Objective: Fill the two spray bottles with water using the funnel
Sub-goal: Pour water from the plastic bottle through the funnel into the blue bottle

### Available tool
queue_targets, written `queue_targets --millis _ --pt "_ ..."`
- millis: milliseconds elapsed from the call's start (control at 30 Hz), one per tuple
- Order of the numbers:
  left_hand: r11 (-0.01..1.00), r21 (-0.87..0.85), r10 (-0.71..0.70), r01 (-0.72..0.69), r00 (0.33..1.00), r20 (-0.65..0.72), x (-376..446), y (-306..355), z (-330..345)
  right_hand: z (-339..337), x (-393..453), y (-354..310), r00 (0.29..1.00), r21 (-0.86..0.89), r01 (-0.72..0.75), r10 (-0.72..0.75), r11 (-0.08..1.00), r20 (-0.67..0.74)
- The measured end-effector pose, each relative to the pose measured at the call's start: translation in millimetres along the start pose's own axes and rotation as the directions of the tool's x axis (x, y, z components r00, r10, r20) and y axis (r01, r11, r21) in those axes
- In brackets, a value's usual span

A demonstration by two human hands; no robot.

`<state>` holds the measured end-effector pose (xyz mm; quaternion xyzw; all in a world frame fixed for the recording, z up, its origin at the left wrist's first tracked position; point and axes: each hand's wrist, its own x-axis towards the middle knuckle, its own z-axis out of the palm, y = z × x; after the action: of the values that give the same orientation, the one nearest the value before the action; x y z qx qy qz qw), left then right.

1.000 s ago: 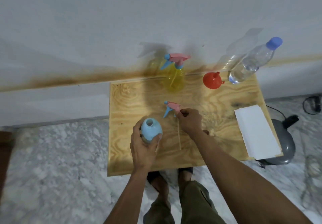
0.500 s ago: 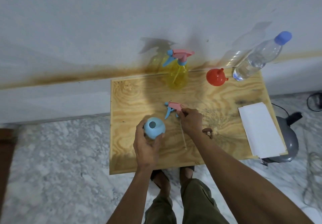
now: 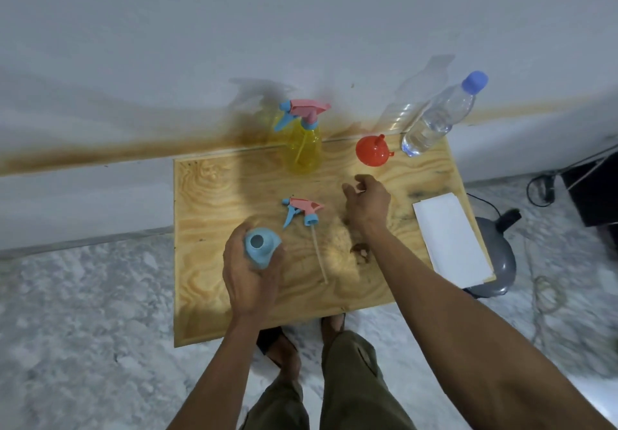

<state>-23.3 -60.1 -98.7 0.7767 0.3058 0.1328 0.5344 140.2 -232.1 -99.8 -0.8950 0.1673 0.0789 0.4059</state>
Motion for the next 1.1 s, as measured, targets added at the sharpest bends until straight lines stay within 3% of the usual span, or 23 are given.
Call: queue_targets --millis 167,433,700,800,900,1000,1100 --pt "0.997 0.059 0.046 -0.042 0.996 -0.070 6 -1 14 -19 70 -7 0.992 -0.126 0.015 -0.031 0.992 -0.123" --pt "1.000 0.022 -0.001 0.004 0.992 -0.123 7 -4 20 -14 137 -9 0.996 -0.207 -0.079 0.084 0.975 0.012" --pt "1.000 0.006 -0.001 0.002 0.995 -0.096 6 2 10 -12 135 -16 0.992 -0.172 -0.125 0.121 0.977 -0.035" --pt "0.999 0.020 -0.035 0.036 0.998 -0.060 7 -4 14 -12 119 -9 0.992 -0.033 -0.126 0.127 0.991 0.003" --pt "0.997 0.048 -0.054 0.055 0.998 -0.026 8 -7 11 -19 91 -12 0.982 0.231 -0.184 0.165 0.955 0.096" --pt "0.997 0.067 -0.043 0.041 0.999 0.029 11 -2 5 -32 52 -32 0.955 0.547 -0.271 0.150 0.792 0.256" --pt "0.995 0.092 0.039 -0.048 0.994 0.099 10 3 -4 -45 3 -52 0.928 0.705 -0.318 0.055 0.634 0.369"
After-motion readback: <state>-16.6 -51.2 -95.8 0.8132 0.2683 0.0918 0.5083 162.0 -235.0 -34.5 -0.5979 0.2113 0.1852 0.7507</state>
